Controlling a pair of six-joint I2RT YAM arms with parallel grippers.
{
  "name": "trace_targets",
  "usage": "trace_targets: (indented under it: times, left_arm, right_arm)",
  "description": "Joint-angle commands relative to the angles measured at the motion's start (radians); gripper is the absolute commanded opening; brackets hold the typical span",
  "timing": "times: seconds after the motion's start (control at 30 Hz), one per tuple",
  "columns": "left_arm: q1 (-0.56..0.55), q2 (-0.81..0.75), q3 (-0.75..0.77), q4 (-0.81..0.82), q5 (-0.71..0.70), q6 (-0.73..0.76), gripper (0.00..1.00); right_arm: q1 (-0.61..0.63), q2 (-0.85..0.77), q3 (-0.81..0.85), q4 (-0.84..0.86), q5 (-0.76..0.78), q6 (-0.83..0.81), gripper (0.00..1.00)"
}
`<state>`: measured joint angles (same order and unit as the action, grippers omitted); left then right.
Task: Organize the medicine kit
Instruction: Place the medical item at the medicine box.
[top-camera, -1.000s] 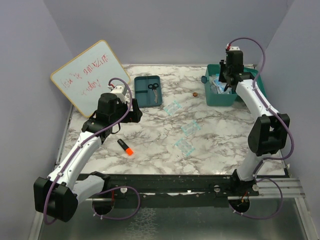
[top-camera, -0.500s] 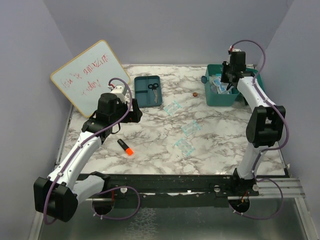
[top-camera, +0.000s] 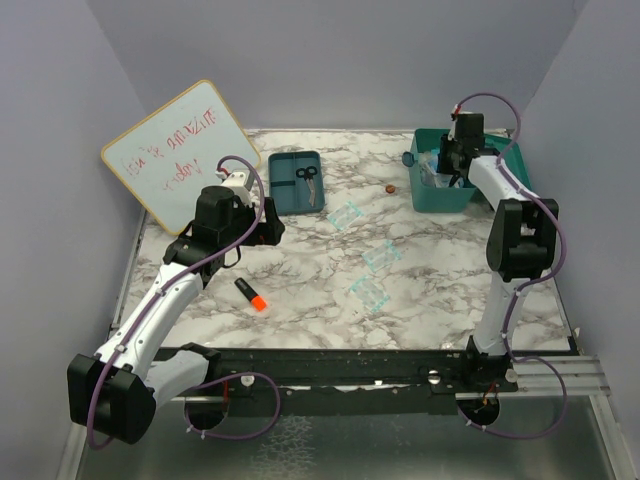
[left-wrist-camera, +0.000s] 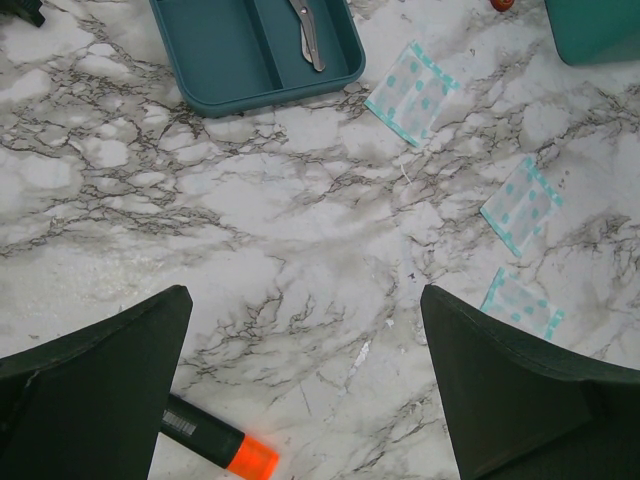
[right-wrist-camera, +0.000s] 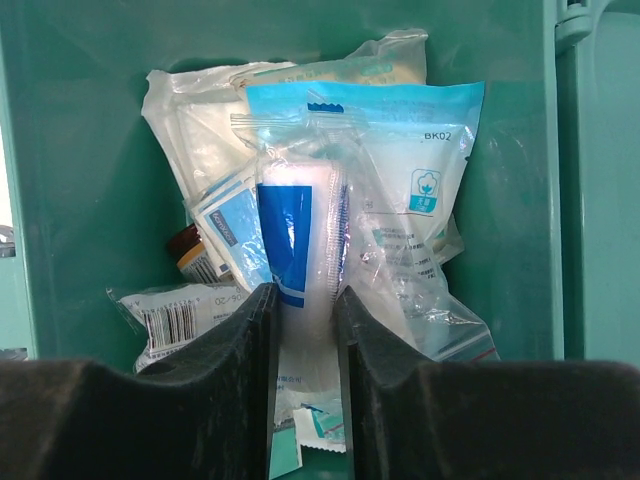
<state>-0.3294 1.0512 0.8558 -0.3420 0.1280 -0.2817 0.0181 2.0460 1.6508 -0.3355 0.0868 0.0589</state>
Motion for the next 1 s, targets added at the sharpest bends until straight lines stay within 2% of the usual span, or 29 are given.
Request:
trace_targets:
  times: [0.0,0.33,0.43,0.53,0.6,0.77,0.97]
  left_arm:
    - [-0.003,0.001,-0.013,-0.002,0.000,0.015,0.98]
    - [-0.003,0.000,-0.014,-0.002,0.001,0.015,0.98]
    - [-0.003,-0.003,-0.014,-0.002,0.003,0.015,0.98]
    - [-0.003,-0.003,-0.015,-0.001,0.006,0.013,0.98]
    - [-0.003,-0.003,-0.015,0.000,0.006,0.013,0.98]
    - [-0.003,-0.002,-0.015,0.000,0.009,0.012,0.98]
    - [-0.003,-0.005,-0.017,0.000,0.008,0.013,0.98]
  right_arm:
    - [-0.010,0.030,-0.032,0.007,-0.016,-0.004,0.32]
    - [-0.009,-0.033,-0.001,-0.018,-0.044,0.016,0.44]
    - [-0.010,-0.032,0.037,-0.038,-0.079,0.037,0.43]
    - [-0.010,-0.011,0.078,-0.052,-0.080,0.061,0.35]
    - [-0.010,0.006,0.118,-0.068,-0.079,0.083,0.34]
    - [-0.010,0.025,0.154,-0.064,-0.110,0.129,0.39]
    - [-0.010,0.085,0.199,-0.060,-0.157,0.165,0.39]
